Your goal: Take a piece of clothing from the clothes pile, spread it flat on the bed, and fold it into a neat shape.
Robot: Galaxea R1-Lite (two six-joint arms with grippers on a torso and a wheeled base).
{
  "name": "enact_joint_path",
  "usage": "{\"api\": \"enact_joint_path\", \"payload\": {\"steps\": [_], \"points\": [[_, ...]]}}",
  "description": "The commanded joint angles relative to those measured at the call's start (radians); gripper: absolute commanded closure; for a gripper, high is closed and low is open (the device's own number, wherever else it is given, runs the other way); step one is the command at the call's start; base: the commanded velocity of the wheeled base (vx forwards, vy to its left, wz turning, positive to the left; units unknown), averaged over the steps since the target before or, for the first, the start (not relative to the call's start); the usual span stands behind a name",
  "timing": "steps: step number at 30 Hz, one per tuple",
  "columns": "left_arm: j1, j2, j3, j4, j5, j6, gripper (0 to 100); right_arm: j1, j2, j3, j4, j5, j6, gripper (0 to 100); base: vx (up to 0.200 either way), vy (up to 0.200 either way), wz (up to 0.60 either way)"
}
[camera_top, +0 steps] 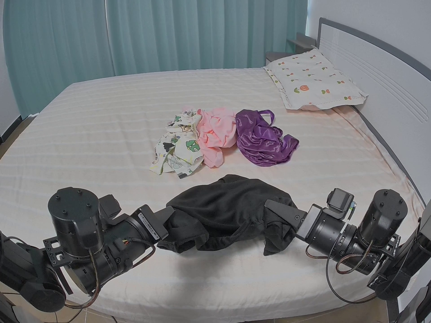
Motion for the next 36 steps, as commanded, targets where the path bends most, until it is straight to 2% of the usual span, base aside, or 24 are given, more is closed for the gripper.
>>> {"api": "enact_joint_path", "payload": {"steps": [1,36], "points": [[0.025,-0.013,-0.009,0.000,-0.006,0.000,100,-0.007,-0.012,0.000,-0.012,0.000,-0.001,100,0.000,0.200,0.00],[0.019,-0.043,0.002,0.003,-0.019,0.003,100,-0.007,-0.017,0.000,-0.012,0.002,-0.001,100,0.000,0.200,0.00]]}}
